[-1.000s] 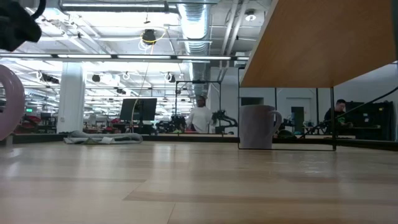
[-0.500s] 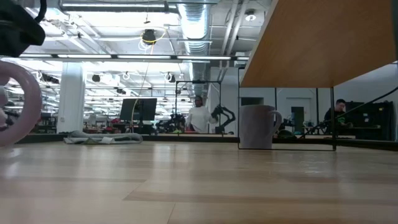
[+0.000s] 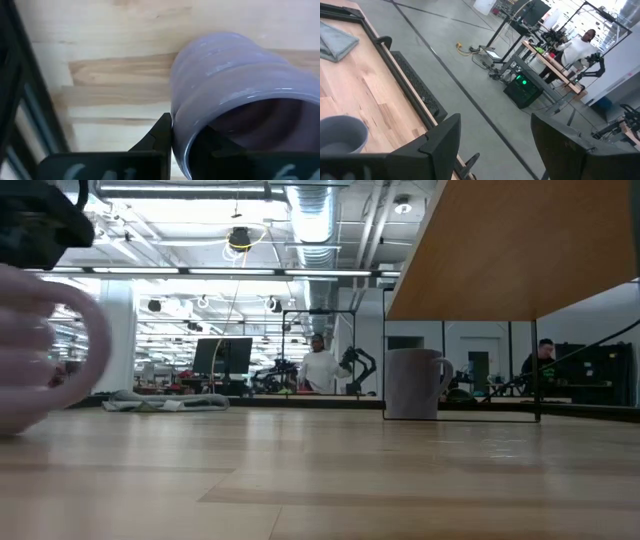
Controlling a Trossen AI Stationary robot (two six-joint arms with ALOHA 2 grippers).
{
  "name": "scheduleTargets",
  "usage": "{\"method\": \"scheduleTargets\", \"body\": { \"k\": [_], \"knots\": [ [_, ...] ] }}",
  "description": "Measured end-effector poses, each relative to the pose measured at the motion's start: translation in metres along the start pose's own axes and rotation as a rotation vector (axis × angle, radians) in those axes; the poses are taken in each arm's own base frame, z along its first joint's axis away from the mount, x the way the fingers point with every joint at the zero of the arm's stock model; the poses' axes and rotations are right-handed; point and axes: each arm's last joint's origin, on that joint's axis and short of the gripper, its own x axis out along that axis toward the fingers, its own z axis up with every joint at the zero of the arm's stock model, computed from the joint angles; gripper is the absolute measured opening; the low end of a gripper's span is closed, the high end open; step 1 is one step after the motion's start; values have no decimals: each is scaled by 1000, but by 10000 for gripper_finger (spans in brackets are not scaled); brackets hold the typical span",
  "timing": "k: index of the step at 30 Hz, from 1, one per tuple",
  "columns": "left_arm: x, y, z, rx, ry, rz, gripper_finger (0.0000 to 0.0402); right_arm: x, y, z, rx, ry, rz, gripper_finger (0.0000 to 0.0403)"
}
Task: Stack small to large cups/mugs on shelf
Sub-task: Put the violet mug on the shelf
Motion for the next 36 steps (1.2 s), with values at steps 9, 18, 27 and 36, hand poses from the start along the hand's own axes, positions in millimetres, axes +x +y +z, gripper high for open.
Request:
{"method": "scheduleTargets", "body": {
  "k": [9,18,27,36],
  "knots": [
    [-32,-22,7,63,-121,-243,16,0,0,0,9,-1,4,265],
    [-91,-58,23,203,-227,-435,16,0,1,1,24,-16,50,265],
    [-150,-87,48,320,-313,-552,16,0,1,1,21,-15,50,265],
    [-178,-145,49,497,-243,-449,16,0,1,1,12,-15,48,265]
  ]
}}
